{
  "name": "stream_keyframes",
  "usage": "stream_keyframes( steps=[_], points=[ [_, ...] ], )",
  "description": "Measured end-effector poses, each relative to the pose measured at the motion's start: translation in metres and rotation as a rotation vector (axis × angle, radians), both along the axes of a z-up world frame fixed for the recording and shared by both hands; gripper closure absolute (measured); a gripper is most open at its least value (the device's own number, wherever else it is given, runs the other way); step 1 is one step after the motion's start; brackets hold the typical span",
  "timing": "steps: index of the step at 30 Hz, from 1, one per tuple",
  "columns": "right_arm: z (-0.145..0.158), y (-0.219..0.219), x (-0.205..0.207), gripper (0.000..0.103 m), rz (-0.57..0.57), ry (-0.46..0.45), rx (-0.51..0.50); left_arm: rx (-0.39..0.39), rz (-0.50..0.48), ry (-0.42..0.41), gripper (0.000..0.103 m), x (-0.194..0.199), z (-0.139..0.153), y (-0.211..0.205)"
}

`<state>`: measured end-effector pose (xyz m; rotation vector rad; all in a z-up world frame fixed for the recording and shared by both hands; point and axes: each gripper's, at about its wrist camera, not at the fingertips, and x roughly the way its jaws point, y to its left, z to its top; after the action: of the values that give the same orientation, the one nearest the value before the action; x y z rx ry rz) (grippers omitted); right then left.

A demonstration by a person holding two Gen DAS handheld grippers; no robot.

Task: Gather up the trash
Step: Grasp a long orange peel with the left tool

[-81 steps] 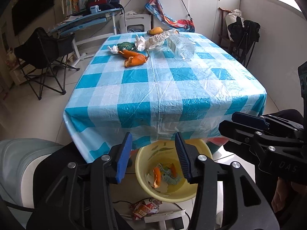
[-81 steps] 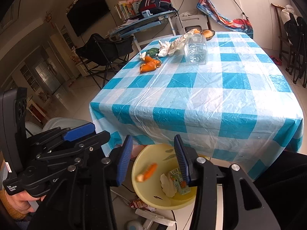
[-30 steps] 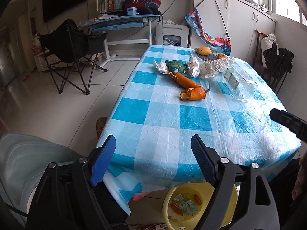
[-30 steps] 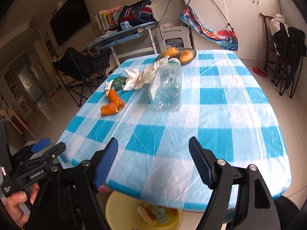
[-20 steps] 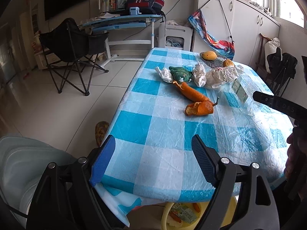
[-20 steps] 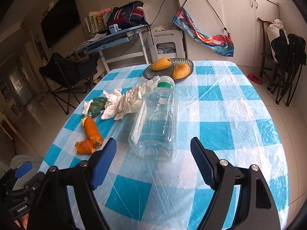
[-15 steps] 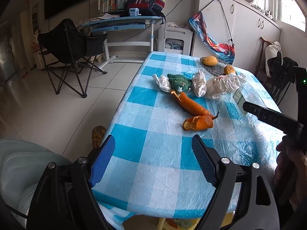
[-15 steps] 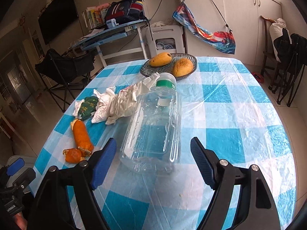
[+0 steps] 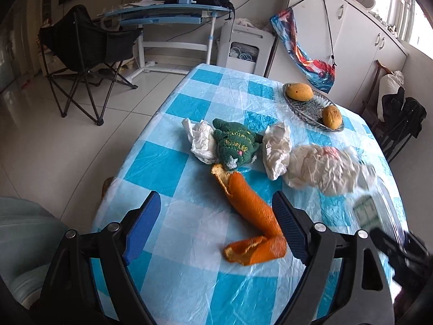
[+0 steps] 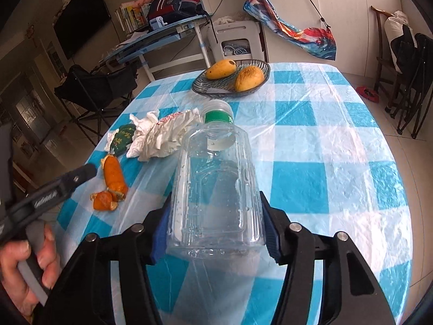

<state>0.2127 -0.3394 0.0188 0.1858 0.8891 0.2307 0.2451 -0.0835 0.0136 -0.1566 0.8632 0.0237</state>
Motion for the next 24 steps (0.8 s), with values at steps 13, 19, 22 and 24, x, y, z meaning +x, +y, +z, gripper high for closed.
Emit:
stream_keyframes(
  steps=[13,19,22,24],
  points=[
    [-0.003,0.006,-0.032,0.035,-0.013,-0.085,-0.126,-0.011,-0.158,-0.039,0.086,-0.003,-0.004,-0.019],
    [-0.008,-0.003,-0.034,0.047,-0.024,-0.055,-0.081,-0.126,-0.207,-0.158,0.088,-0.045,0.027,0.001],
    [-0.009,-0.016,-0.037,0.047,-0.056,-0.037,0.014,-0.187,-0.212,-0.182,0.088,-0.062,0.041,0.012],
    [-0.008,-0.019,-0.040,0.047,-0.067,-0.033,0.032,-0.218,-0.208,-0.194,0.088,-0.072,0.049,0.019]
  ],
)
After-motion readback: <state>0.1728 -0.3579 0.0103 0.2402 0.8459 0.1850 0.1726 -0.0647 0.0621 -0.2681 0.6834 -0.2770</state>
